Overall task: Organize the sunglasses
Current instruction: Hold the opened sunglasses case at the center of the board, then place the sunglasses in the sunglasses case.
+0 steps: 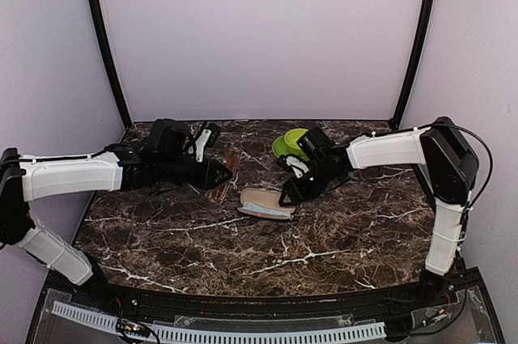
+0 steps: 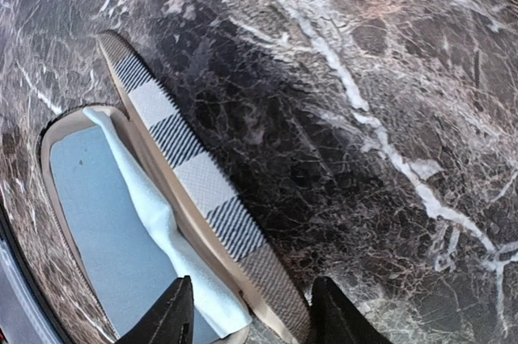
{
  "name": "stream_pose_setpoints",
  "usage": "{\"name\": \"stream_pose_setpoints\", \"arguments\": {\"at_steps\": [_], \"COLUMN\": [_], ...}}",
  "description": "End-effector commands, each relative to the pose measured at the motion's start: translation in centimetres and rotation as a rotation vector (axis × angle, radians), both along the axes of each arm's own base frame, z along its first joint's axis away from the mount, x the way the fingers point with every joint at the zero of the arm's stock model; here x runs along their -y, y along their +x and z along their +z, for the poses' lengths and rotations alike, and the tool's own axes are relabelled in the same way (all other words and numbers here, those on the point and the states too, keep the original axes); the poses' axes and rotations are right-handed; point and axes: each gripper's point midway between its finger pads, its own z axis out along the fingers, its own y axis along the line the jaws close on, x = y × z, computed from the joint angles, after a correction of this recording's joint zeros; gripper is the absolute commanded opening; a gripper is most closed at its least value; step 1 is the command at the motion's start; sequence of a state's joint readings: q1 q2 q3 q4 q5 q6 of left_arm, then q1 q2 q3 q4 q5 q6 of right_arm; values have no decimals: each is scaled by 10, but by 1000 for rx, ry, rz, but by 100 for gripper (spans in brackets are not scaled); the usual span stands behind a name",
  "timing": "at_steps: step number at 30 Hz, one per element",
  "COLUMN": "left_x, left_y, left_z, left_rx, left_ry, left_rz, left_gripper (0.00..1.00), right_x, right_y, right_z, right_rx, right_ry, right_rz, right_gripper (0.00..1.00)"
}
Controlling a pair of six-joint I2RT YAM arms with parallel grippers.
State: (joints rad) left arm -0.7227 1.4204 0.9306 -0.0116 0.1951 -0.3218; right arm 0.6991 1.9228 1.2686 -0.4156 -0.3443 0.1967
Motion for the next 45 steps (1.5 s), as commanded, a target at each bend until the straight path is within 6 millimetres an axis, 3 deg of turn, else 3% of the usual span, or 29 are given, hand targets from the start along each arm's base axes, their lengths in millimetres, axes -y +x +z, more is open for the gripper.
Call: {"name": "stream_pose_setpoints", "arguments": {"at_steps": [1,13,24,26,33,45], "left_x": [1,1,-3,-5,-7,21], "left_y": [-2,-1,-7,-9,-11,2], "left_z": [15,4,-17,-20,-29,-17], "left_rx": [28,-31,-191,-213,-267,-308], "left_ry": [-46,-76,-224,-245,-328,-439], "left_rz": [-4,44,171,194,245,229], "left_gripper": [26,26,27,27,27,27], "right_x": [-8,-15,-33,-28,-32,-35], "right_y": [7,-6,-27,-35,-45,-51], "right_z": [9,32,34,23,26,34], "right_rx": [23,32,51,30,22,45], "right_ry": [47,136,145,122,128,155], "right_rz": [11,-7,-21,-30,-63,-109], "right_gripper": [47,39,42,43,46,54]}}
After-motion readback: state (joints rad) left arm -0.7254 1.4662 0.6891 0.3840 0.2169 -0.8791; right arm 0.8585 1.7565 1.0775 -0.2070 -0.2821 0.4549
